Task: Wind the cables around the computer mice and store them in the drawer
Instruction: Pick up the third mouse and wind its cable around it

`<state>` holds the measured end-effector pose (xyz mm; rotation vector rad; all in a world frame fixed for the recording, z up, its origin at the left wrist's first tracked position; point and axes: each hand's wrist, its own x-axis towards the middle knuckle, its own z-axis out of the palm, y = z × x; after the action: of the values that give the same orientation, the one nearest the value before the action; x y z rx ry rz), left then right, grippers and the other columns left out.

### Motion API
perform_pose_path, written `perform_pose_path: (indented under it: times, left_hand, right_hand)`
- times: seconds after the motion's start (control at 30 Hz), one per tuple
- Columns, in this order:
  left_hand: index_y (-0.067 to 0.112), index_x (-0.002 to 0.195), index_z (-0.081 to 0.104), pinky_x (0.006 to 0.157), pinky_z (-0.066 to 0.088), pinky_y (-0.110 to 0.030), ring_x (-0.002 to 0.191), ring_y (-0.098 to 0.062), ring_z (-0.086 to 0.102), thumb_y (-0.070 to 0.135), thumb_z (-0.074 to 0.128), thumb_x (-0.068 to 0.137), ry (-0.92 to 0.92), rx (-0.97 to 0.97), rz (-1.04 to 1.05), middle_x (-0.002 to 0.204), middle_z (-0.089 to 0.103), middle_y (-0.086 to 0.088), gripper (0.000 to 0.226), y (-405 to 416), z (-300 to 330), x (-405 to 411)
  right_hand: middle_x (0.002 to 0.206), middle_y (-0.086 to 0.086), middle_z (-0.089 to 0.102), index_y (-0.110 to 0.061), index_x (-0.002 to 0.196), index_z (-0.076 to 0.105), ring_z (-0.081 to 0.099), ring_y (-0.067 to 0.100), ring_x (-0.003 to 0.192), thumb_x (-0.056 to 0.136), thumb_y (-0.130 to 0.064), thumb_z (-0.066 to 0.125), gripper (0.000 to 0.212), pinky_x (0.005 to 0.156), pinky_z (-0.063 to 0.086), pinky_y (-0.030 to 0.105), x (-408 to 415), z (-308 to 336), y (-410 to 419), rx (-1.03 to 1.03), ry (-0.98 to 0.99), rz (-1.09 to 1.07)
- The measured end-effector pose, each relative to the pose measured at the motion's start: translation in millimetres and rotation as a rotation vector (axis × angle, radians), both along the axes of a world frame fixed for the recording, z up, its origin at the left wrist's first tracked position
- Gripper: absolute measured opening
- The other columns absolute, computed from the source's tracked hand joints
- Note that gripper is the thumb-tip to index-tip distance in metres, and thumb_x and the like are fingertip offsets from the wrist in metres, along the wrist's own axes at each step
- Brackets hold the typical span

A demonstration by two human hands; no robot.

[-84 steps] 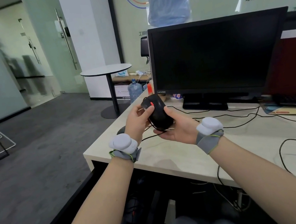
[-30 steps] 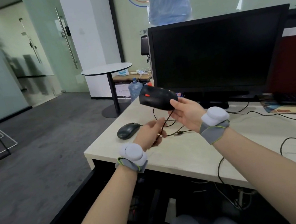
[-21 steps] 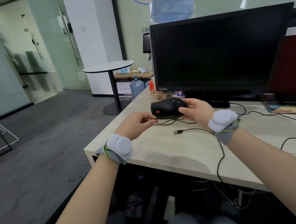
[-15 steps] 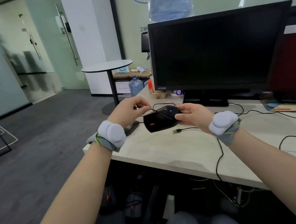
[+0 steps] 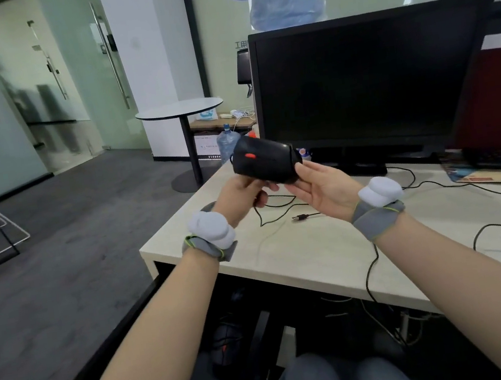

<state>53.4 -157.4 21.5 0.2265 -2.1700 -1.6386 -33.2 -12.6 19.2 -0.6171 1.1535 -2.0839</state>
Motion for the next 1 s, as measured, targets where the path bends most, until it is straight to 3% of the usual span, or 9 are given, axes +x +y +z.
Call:
perform_pose_path:
  times: [0.1,0.27,0.37,0.43,0.57,0.63,0.73,0.83,1.0]
  left_hand:
    - [0.003,0.102,0.050,0.047,0.043,-0.015,0.040,-0.003,0.049,0.005,0.031,0.098,-0.083,-0.102,-0.047,0.073,0.062,-0.003,0.019,11,-8,-4]
    - [0.013,0.109,0.053,0.052,0.045,-0.019,0.049,-0.011,0.055,0.020,0.027,0.099,-0.369,-0.294,-0.145,0.067,0.064,0.001,0.029,28,-18,-8]
    - [0.015,0.114,0.051,0.064,0.045,-0.026,0.054,-0.013,0.054,0.024,0.027,0.098,-0.479,-0.557,-0.227,0.069,0.061,0.006,0.030,35,-21,-5]
    - [0.014,0.111,0.054,0.066,0.044,-0.028,0.056,-0.013,0.052,0.026,0.030,0.097,-0.460,-0.740,-0.205,0.068,0.058,0.008,0.030,39,-15,-6]
    - [0.018,0.102,0.064,0.065,0.043,-0.028,0.066,-0.011,0.054,0.028,0.036,0.097,-0.413,-0.875,-0.175,0.071,0.057,0.008,0.030,38,8,-6]
    - [0.022,0.101,0.065,0.071,0.043,-0.028,0.078,-0.014,0.054,0.030,0.042,0.095,-0.363,-0.932,-0.135,0.084,0.060,0.006,0.026,32,18,-3]
    - [0.022,0.096,0.063,0.067,0.042,-0.025,0.082,-0.016,0.055,0.030,0.049,0.092,-0.250,-0.989,-0.054,0.088,0.060,0.004,0.017,21,24,-1]
    - [0.022,0.087,0.055,0.078,0.047,-0.031,0.087,-0.019,0.056,0.033,0.055,0.089,-0.147,-1.059,0.021,0.093,0.061,0.001,0.011,13,25,-2]
    - [0.022,0.084,0.056,0.073,0.048,-0.025,0.080,-0.011,0.055,0.038,0.068,0.080,-0.120,-0.999,-0.069,0.089,0.059,0.004,0.020,-6,32,0]
  right_hand:
    - [0.094,0.004,0.068,-0.010,0.104,0.057,0.071,0.008,0.076,0.093,-0.009,0.048,0.014,0.074,0.057,0.018,-2,-8,-7,-0.006,0.015,-0.114]
    - [0.114,0.007,0.060,-0.005,0.127,0.047,0.058,0.019,0.110,0.092,-0.007,0.050,0.035,0.090,0.050,0.024,-11,-11,-7,0.006,0.154,-0.376]
    - [0.116,0.009,0.059,-0.004,0.129,0.047,0.057,0.018,0.110,0.091,-0.007,0.053,0.039,0.085,0.052,0.020,-18,-4,1,0.099,0.258,-0.508]
    - [0.120,0.011,0.060,-0.005,0.128,0.049,0.058,0.016,0.106,0.089,-0.006,0.055,0.040,0.080,0.052,0.017,-20,-4,7,0.235,0.394,-0.536]
    - [0.120,0.006,0.063,-0.010,0.124,0.053,0.057,0.011,0.105,0.084,-0.007,0.062,0.041,0.077,0.043,0.003,-20,-9,16,0.502,0.719,-0.502]
    - [0.116,0.003,0.064,-0.014,0.121,0.055,0.057,0.009,0.102,0.083,-0.009,0.064,0.039,0.080,0.042,0.009,-19,-8,20,0.587,0.820,-0.461]
    - [0.115,0.001,0.063,-0.016,0.121,0.056,0.058,0.012,0.105,0.083,-0.011,0.065,0.040,0.089,0.042,0.022,-18,-1,23,0.667,0.917,-0.383]
    - [0.122,0.005,0.061,-0.015,0.126,0.054,0.055,0.018,0.114,0.084,-0.011,0.064,0.043,0.092,0.037,0.018,-16,7,22,0.774,1.110,-0.300]
    - [0.124,0.003,0.057,-0.017,0.131,0.049,0.050,0.018,0.117,0.086,-0.012,0.060,0.046,0.097,0.036,0.023,-11,13,19,0.885,1.271,-0.122]
